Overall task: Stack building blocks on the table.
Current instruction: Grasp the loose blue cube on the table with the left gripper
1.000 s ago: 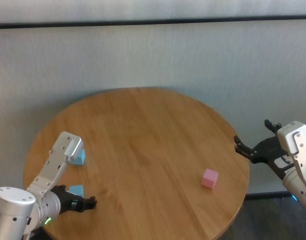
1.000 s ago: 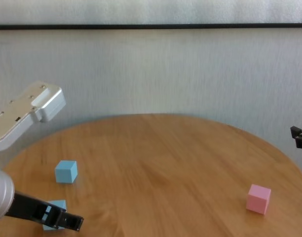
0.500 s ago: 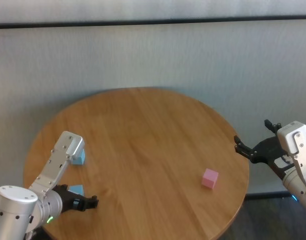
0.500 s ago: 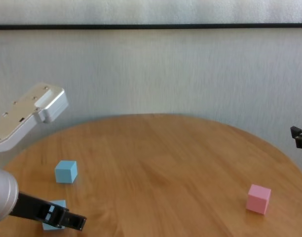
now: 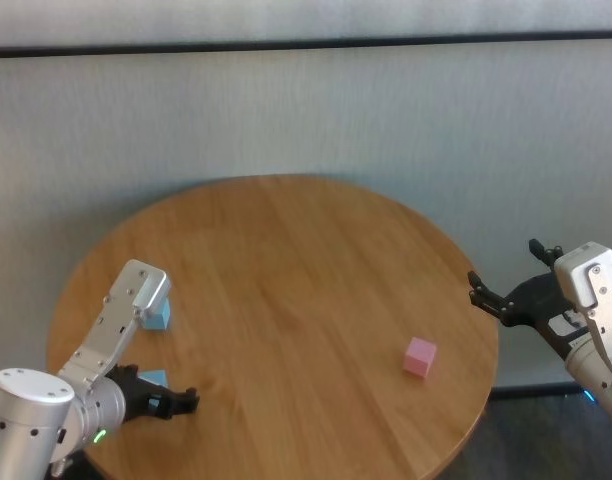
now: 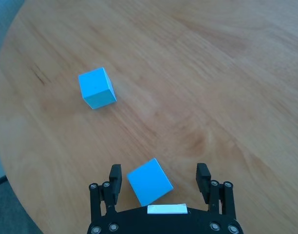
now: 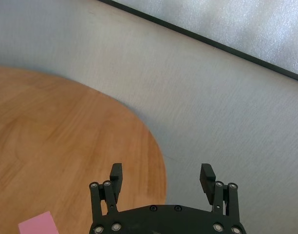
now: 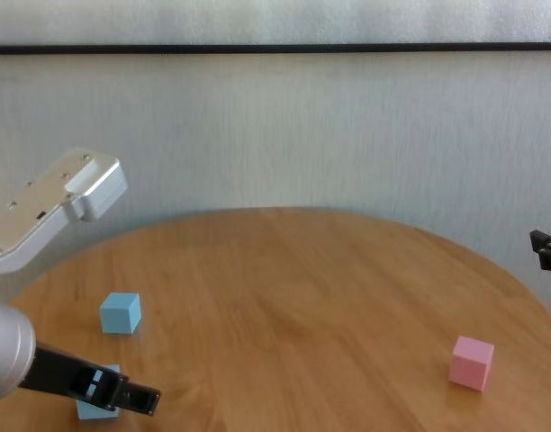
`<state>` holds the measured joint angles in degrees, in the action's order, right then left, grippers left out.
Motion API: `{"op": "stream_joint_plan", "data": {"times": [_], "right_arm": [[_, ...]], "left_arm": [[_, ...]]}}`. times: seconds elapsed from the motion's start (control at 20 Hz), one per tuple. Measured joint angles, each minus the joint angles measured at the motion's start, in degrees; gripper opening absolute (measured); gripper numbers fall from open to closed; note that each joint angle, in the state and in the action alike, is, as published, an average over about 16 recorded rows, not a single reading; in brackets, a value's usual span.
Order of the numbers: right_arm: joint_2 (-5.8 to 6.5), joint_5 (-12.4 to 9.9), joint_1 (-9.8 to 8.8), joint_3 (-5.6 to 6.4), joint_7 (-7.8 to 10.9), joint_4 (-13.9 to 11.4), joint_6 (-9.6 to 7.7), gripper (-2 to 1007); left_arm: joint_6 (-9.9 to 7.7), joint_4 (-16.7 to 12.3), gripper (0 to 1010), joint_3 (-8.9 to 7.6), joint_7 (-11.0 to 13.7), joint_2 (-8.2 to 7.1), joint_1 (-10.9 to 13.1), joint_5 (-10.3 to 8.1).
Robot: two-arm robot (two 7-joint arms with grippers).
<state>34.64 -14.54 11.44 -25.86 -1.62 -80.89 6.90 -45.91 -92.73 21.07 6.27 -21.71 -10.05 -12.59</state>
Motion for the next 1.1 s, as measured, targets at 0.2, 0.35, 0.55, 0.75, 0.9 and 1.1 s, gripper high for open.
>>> {"op": "stream_joint_plan", "data": {"times": [0.2, 0.35, 0.55, 0.75, 0.9, 1.1], "right_arm": [[0.0, 0.0, 0.0, 0.0, 0.0, 0.0, 0.0, 1004], [0.0, 0.0, 0.0, 0.0, 0.0, 0.0, 0.0, 1004], [0.0, 0.0, 0.0, 0.0, 0.0, 0.0, 0.0, 1004], [0.0, 0.0, 0.0, 0.0, 0.0, 0.0, 0.0, 1004], [0.0, 0.0, 0.0, 0.0, 0.0, 0.0, 0.0, 1004], [0.0, 0.0, 0.0, 0.0, 0.0, 0.0, 0.0, 1005]], "left_arm": [[0.26, 0.1, 997, 0.01, 0.4, -0.05, -0.1, 0.17], [0.43, 0.2, 982, 0.05, 0.6, -0.12, -0.2, 0.18], [0.45, 0.2, 932, 0.07, 0.4, -0.14, -0.2, 0.16], [0.41, 0.1, 844, 0.06, 0.3, -0.13, -0.1, 0.13], [0.38, 0.1, 755, 0.05, 0.2, -0.12, -0.1, 0.11], [0.34, 0.1, 645, 0.04, 0.2, -0.11, 0.0, 0.09]]}}
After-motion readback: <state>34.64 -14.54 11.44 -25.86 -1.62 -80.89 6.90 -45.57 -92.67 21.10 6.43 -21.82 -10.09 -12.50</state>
